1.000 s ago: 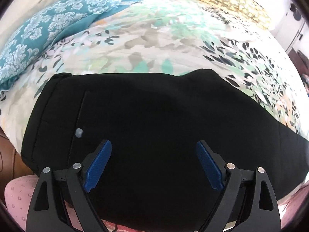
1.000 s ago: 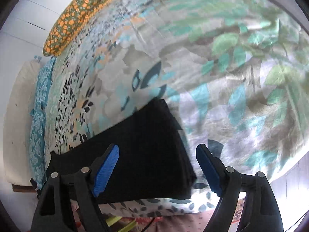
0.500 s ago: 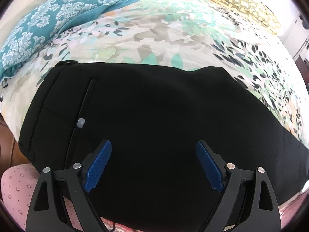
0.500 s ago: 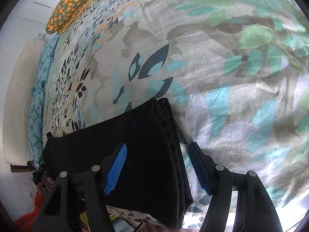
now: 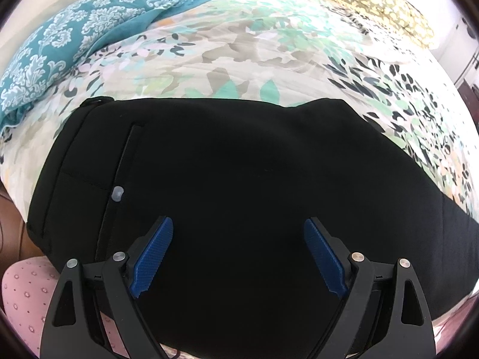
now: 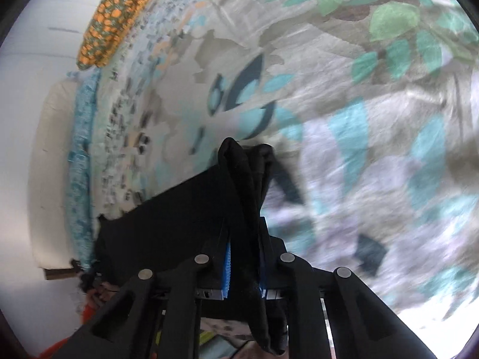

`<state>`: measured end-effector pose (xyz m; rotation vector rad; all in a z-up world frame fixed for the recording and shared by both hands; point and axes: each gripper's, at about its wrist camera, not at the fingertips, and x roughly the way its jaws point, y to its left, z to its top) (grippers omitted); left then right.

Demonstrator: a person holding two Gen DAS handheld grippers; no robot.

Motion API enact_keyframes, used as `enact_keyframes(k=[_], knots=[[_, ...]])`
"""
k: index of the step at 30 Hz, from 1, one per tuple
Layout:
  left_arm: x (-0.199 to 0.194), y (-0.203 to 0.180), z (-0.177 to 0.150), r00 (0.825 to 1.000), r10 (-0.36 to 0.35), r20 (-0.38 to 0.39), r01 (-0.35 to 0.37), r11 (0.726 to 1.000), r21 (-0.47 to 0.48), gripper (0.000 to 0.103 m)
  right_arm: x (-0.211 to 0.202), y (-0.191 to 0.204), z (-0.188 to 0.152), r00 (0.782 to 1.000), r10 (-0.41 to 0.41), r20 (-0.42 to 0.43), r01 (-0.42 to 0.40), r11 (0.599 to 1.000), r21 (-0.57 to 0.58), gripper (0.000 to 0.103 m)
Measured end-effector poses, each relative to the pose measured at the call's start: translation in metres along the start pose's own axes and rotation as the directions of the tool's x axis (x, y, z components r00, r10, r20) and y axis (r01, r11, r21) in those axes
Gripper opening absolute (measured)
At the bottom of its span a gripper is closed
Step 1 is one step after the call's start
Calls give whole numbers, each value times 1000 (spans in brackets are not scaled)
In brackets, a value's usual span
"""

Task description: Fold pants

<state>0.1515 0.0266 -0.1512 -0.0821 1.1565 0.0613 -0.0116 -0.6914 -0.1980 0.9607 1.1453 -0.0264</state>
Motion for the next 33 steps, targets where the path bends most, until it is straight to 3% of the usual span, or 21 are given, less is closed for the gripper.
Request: enact_keyframes(k=[2,5,11,14,18,20,22,23,24,25,26,30,33], knots=[[0,2,0,1000,-5,2,6,1000,-9,91,-5,12,-10,996,82,28,-82,997,1,15],[-2,6,1,1000,-23,6,23,999,-31,91,-6,46,-31,970,237,53,-236,971,-18,15],[-4,4,3,997,-81,17,82,995,-54,90,52,160,-80,866,499,-35,-500,863,-66,15],[-6,1,3,994,-107,25,108,993,-42,90,108,227,-100,823,557,-109,-566,821,-77,15],[-9,0,1,991,-128,33,128,991,-24,90,191,301,-129,810,550,-206,-575,813,-90,15],[-11,0,0,992,-124,39,124,992,-8,90,232,335,-147,817,522,-243,-558,823,-109,15],[-12,2,-1,991,-124,40,124,992,-4,90,266,364,-161,847,460,-266,-509,846,-160,18],[-12,4,-2,991,-128,37,129,992,-5,91,284,377,-168,873,401,-276,-457,871,-179,26],[-12,6,-2,991,-131,34,131,991,-8,91,293,384,-172,889,361,-283,-421,888,-188,45],[-12,8,-3,991,-133,34,133,991,-13,90,298,389,-174,896,340,-284,-401,896,-191,54],[-14,11,-4,990,-138,38,139,990,-20,90,297,392,-175,902,335,-273,-394,897,-199,62],[-29,16,-7,975,-210,74,212,977,-31,90,251,381,-165,938,305,-162,-342,891,-299,67],[-47,1,-11,938,-331,102,330,943,33,90,197,349,-161,973,231,-23,-221,889,-400,78]])
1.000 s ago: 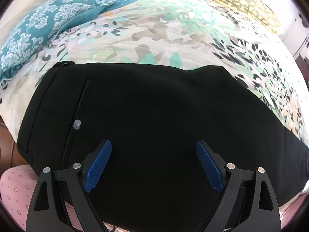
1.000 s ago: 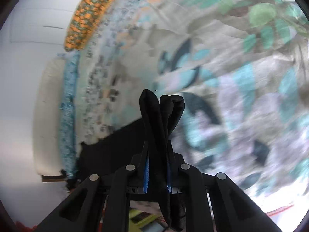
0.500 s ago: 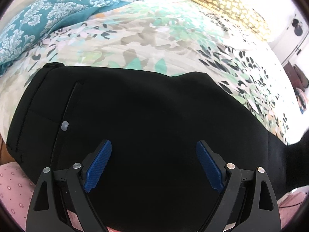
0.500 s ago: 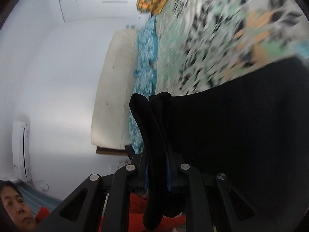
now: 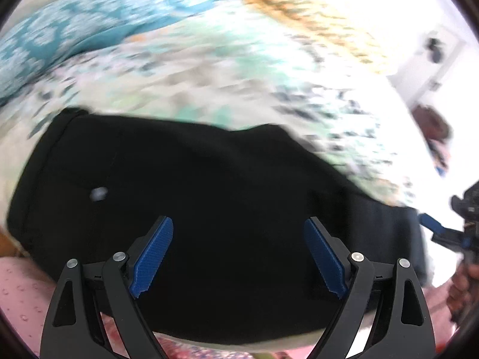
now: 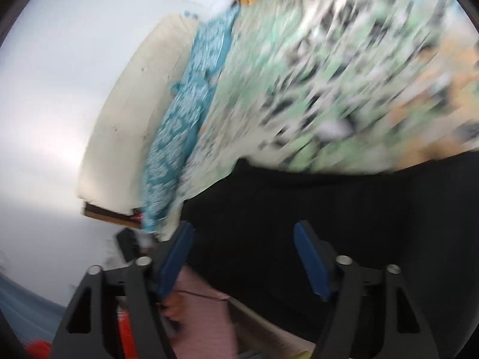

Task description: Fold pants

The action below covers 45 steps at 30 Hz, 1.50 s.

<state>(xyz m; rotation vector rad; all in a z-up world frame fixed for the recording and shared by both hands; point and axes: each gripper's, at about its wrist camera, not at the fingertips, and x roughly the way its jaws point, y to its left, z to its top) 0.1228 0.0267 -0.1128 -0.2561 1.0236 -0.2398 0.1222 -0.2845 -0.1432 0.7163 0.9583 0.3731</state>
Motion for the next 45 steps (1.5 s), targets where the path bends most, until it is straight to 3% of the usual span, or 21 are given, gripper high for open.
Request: enact_keyframes(k=[3,5,8,11,14,20,21,22,24,25,30,32,36,39,41,42,45], knots=[[-2,-38,-5,990,-143,-17,144,984,104,85,-52,-21,-26,988,-130,83,134,990,-53,80],[6,-65,-9,981,-182,-60,190,965,181,77,-75,-30,-44,978,-167,125,172,984,-34,80],[28,-93,-19,983,-131,-126,160,950,269,68,-105,-50,-66,969,-181,171,184,983,0,80],[46,-105,-27,979,-94,-178,145,942,302,53,-107,-47,-64,968,-166,189,170,985,-8,80],[55,-111,-31,977,-67,-202,130,938,321,48,-112,-42,-60,962,-163,217,178,983,-54,80],[64,-119,-37,976,-13,-218,90,933,348,48,-103,-38,-63,966,-150,211,172,981,-89,80],[68,-117,-36,975,-3,-223,81,937,340,44,-103,-36,-62,964,-152,219,177,979,-99,80],[72,-115,-37,973,9,-231,70,941,330,29,-105,-34,-63,961,-155,231,183,977,-107,80],[73,-113,-38,975,25,-223,51,943,328,9,-112,-32,-64,947,-175,269,211,971,-112,80],[68,-115,-38,978,29,-209,45,940,339,5,-115,-31,-64,939,-192,286,231,967,-108,80],[43,-103,-40,984,64,-168,-1,936,352,5,-115,-26,-69,911,-293,291,345,928,-144,80],[53,-94,-42,976,109,-191,-37,938,343,5,-99,-20,-69,918,-303,255,357,912,-202,80],[59,-93,-40,975,82,-206,-13,948,318,9,-39,-17,-71,958,-280,57,284,910,-301,80],[60,-92,-41,975,77,-208,-7,948,317,13,3,-60,-75,927,-345,-144,317,930,-188,80],[58,-89,-39,976,56,-210,9,955,296,15,-10,-58,-69,946,-310,-97,291,942,-169,80],[56,-88,-38,977,43,-208,19,959,283,21,-15,-57,-64,949,-297,-109,280,948,-149,80],[48,-84,-34,982,-15,-191,61,969,237,46,-45,-49,-43,972,-234,19,234,963,-135,80]])
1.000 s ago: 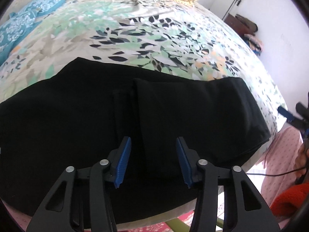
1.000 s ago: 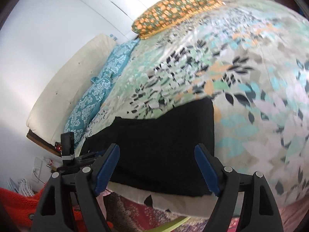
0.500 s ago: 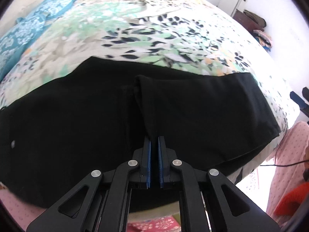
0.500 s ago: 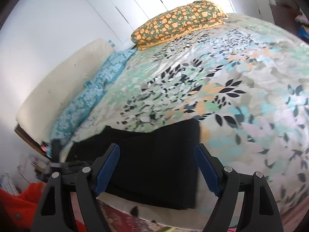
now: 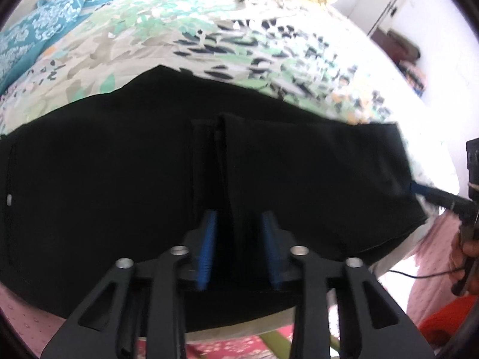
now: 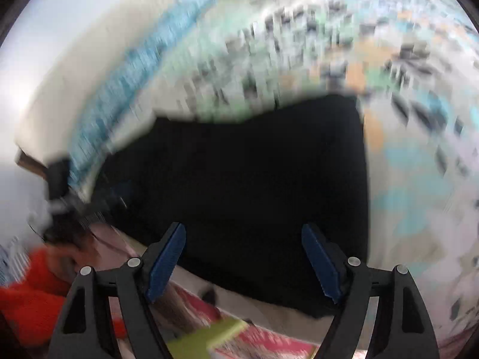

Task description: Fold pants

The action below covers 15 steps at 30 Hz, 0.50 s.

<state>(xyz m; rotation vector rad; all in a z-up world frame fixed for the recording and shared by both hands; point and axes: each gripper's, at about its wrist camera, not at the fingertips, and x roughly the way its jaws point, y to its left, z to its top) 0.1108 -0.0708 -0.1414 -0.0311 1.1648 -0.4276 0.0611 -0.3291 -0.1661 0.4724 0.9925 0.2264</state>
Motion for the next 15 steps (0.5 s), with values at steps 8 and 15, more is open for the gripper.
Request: enact_keyframes(k=[8,15], knots=[[3,-7,0,999,49,11,-49,998,44,59,58,-65,50,989,41,-140,0,960,280,80],[-8,3,-2,999,31,35,-31,999,14,59,-11,-31,32,994,99,-46,-87,971,222,80]])
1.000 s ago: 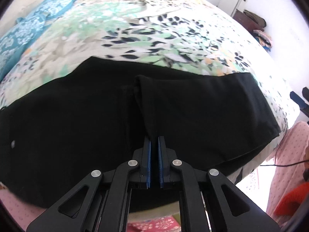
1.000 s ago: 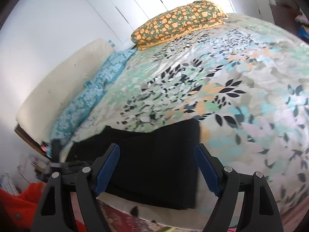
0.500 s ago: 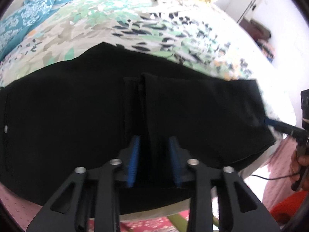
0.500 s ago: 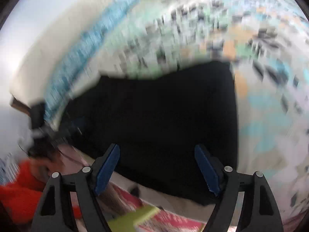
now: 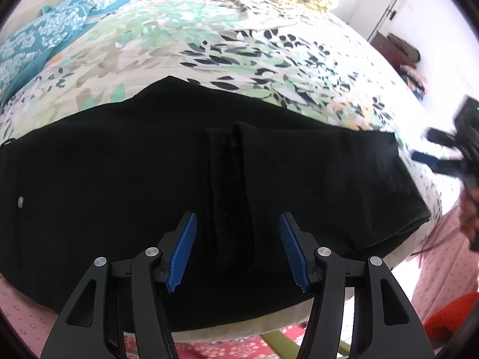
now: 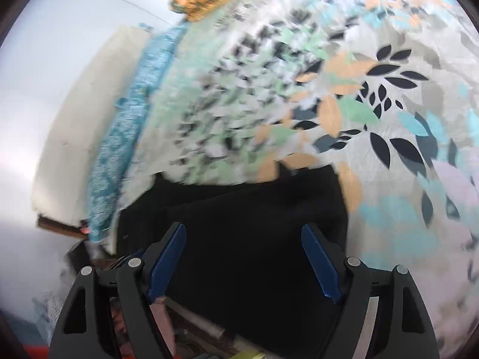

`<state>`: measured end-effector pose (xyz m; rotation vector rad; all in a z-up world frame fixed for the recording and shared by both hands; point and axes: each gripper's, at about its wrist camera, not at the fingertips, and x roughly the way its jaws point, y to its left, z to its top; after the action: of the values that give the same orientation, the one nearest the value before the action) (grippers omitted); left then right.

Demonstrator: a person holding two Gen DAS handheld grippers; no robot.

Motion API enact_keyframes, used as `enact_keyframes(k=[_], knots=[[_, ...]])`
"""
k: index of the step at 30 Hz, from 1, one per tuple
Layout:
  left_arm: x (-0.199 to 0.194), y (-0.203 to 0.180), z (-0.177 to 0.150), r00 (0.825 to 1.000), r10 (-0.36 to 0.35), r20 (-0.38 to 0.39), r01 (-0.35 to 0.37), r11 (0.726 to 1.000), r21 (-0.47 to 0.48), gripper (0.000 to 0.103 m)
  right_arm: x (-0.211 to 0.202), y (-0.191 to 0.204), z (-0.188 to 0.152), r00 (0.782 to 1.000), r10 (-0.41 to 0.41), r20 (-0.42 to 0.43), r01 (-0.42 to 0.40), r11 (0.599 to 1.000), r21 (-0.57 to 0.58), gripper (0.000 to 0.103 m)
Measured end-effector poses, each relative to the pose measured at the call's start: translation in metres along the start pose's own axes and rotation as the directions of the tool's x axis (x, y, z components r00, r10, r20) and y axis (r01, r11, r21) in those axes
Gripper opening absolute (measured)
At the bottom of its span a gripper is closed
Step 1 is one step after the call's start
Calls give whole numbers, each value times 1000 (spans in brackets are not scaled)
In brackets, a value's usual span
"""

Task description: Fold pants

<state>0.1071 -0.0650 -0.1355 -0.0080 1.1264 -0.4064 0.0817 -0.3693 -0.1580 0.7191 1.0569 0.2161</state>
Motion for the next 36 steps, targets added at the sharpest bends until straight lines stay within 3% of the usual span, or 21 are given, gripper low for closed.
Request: enact_keyframes(k=[3,6,9,12,15,22,27,29,32,33,36], knots=[[1,2,4,1000,-11,4,11,1000,-21,59,-7,3,-37,999,20,-35,-19,1000,17,81],[1,2,6,1000,-13,9,14,1000,-28,59,13,-14,-68,995,-41,-94,45,998,38,81],[-4,4,4,1000,-1,18,2,999,-35,61,4,-15,-71,1000,-27,-11,28,997,65,80],[-10,9,3,999,3,32,-1,999,-53,63,-17,3,-67,995,-11,102,13,1000,-18,80],[-16,14,5,998,21,58,-16,997,-76,70,-23,16,-66,988,-32,151,46,995,-87,81],[-17,19,5,993,99,58,-94,992,-85,71,-14,15,-74,990,-68,120,80,992,-102,81],[-19,21,5,990,124,66,-118,989,-87,76,-16,29,-75,980,-106,169,134,977,-164,81],[-19,23,5,988,141,71,-134,987,-91,78,-16,42,-79,957,-196,212,245,940,-238,81],[-21,29,5,981,173,83,-164,980,-111,80,-8,74,-90,862,-387,327,496,774,-394,87],[-22,31,5,980,180,86,-170,978,-117,81,-4,81,-93,834,-422,355,547,720,-428,91],[-23,40,4,974,209,85,-196,970,-144,81,10,94,-101,783,-479,398,622,610,-491,93]])
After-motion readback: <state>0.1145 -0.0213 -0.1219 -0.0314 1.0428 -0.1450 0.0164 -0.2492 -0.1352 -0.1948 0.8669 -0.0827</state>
